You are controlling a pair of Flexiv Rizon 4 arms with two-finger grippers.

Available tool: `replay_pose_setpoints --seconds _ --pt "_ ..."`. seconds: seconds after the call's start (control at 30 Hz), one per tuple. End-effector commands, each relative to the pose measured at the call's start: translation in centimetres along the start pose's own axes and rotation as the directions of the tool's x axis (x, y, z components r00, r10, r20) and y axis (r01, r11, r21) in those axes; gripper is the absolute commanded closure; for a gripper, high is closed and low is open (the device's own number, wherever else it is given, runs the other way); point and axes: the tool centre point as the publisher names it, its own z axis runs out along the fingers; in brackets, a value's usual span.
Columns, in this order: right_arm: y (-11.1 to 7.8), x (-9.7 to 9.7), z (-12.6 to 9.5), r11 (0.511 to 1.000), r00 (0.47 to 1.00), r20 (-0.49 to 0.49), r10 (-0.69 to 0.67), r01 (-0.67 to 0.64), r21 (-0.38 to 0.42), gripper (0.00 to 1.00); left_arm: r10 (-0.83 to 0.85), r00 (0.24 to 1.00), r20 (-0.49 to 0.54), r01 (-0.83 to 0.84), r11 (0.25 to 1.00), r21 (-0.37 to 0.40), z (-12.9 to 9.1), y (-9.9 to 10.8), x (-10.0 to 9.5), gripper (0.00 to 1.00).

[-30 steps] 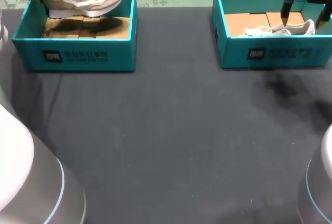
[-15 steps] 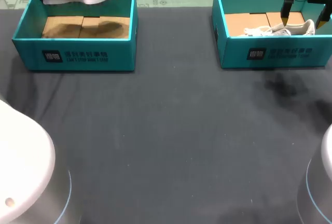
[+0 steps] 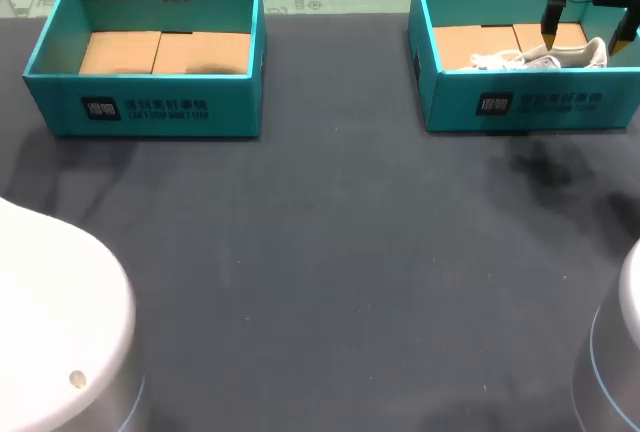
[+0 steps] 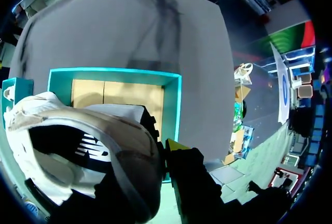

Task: Take the shoe out of the shoebox, open the shoe tongue, remove and reinsert the insole, then place the shoe into the shoebox

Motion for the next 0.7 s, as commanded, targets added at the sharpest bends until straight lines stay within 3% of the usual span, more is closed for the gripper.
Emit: replay_pose_setpoints --seconds 0.03,0.37,0.7 --pt "0.0 0.0 0.0 1.000 1.000 0.000 0.000 0.000 0.000 0.00 -0.007 1.000 -0.008 0.005 0.976 -0.216 -1.7 -9.4 0.0 1.00" --pt "0.0 0.0 0.0 1.000 1.000 0.000 0.000 0.000 0.000 0.00 0.024 0.999 -0.024 -0.029 0.967 -0.254 -2.6 -17.0 -1.0 1.00" --pt "0.0 0.0 0.0 1.000 1.000 0.000 0.000 0.000 0.000 0.00 0.062 0.998 -0.014 -0.063 0.958 -0.279 -2.5 -24.1 -3.5 1.00"
